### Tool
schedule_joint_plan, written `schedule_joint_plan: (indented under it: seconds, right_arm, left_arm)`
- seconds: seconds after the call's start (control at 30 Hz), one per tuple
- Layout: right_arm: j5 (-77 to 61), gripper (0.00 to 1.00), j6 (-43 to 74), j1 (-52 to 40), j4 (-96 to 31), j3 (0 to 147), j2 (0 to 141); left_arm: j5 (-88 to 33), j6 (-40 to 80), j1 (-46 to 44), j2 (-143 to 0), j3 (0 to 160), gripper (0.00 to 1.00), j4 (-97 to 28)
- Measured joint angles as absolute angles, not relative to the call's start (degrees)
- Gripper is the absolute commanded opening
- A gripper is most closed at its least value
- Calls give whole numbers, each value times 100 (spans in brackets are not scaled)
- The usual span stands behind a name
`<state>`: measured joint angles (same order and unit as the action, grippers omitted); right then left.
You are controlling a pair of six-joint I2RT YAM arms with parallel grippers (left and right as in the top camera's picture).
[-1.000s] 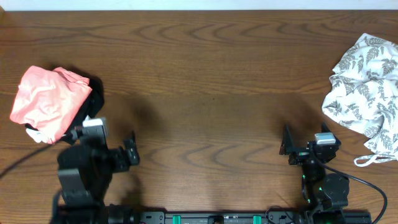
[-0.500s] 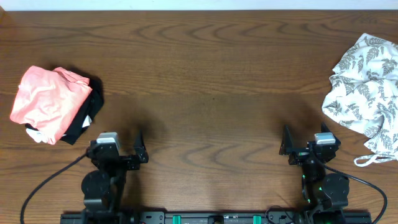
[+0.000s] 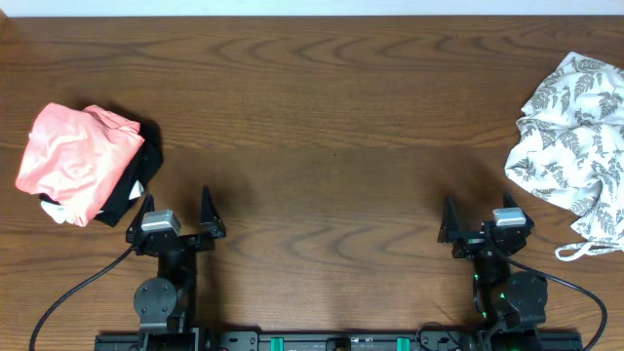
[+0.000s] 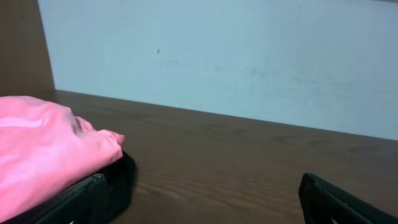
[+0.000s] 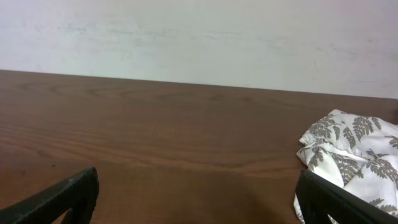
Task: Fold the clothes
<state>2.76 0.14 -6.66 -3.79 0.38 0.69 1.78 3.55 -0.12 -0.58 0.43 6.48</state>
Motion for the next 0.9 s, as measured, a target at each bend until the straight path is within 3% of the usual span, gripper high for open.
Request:
schedule_joint_plan:
  seconds: [0.27, 0.9]
  right_arm:
    - [274, 99, 14, -666, -379, 38, 69]
    - [274, 99, 12, -666, -379, 38, 69]
  left_arm:
    - [119, 355, -12, -58, 117, 98, -148]
    - [38, 355, -12, -58, 132, 98, -178]
